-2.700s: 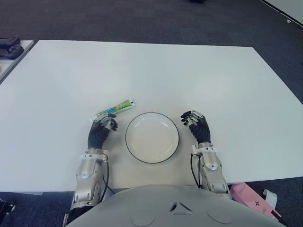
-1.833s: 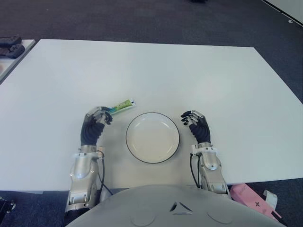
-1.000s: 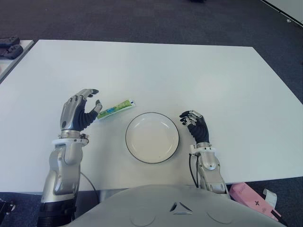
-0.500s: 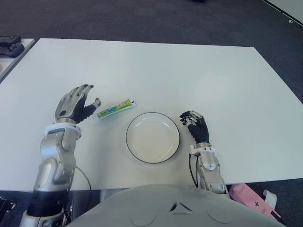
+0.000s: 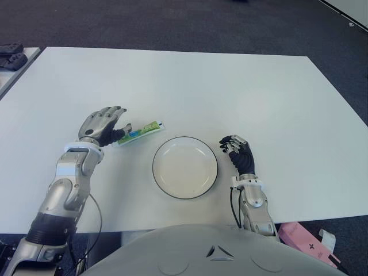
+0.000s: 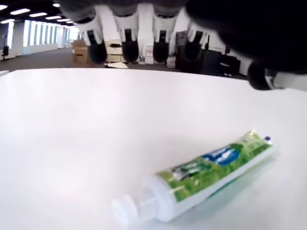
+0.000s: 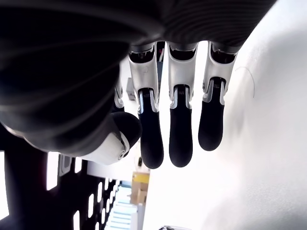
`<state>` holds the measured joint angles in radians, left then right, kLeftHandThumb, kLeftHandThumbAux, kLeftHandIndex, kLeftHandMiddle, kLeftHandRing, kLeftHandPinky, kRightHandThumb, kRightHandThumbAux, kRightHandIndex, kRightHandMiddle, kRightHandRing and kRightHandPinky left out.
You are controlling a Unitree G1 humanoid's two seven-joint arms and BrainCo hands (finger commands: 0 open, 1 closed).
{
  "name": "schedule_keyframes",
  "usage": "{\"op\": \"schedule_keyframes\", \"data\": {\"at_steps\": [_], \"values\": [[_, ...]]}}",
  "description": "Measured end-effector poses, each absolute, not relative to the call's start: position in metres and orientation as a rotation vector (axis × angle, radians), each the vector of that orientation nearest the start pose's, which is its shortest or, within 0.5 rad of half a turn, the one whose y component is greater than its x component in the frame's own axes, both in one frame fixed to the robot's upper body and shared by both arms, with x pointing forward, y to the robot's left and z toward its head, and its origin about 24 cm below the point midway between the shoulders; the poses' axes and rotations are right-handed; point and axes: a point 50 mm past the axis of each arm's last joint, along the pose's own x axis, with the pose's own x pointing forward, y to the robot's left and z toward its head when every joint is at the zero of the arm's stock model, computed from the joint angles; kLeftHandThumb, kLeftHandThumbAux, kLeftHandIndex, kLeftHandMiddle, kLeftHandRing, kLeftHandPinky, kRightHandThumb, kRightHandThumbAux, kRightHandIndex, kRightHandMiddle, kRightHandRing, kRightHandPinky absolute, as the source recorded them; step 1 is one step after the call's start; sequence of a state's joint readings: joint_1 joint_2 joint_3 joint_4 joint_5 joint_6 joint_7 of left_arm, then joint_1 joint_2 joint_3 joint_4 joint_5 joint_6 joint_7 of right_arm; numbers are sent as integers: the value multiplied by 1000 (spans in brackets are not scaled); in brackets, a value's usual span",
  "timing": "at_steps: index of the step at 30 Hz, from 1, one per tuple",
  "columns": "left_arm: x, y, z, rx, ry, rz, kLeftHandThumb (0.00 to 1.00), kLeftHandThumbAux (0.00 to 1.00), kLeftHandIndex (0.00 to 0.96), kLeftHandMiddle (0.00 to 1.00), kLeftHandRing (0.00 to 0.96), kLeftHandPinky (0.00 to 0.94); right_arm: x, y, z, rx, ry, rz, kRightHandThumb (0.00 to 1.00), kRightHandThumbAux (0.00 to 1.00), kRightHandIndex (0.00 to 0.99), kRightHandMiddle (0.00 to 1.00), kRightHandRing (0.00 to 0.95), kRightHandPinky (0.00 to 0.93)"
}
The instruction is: Put the toothpaste on the table into the plate.
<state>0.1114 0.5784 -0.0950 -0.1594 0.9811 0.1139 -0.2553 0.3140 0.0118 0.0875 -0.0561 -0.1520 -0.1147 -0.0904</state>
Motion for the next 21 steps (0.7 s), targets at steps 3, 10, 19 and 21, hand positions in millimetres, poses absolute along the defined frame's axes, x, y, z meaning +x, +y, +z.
{"op": "schedule_keyframes", "data": {"at_steps": [3, 10, 19, 21], "values": [[233, 232, 53, 1557, 211, -272, 516, 101, 0, 0, 0, 0, 186, -146, 1, -130, 123, -68, 709, 728, 428, 473, 466, 470], [236, 229, 37, 1589, 238, -361, 492, 83, 0, 0, 0, 0, 186, -146, 2, -128, 122, -72, 709, 728, 428, 478, 475, 483], [231, 218, 19, 1610, 255, -502, 449, 77, 0, 0, 0, 0, 183, -147, 2, -128, 129, -76, 710, 728, 428, 475, 473, 473], [231, 218, 20, 1625, 256, -526, 450, 78, 0, 0, 0, 0, 183, -148, 1, -129, 132, -78, 710, 728, 428, 473, 470, 470]]}}
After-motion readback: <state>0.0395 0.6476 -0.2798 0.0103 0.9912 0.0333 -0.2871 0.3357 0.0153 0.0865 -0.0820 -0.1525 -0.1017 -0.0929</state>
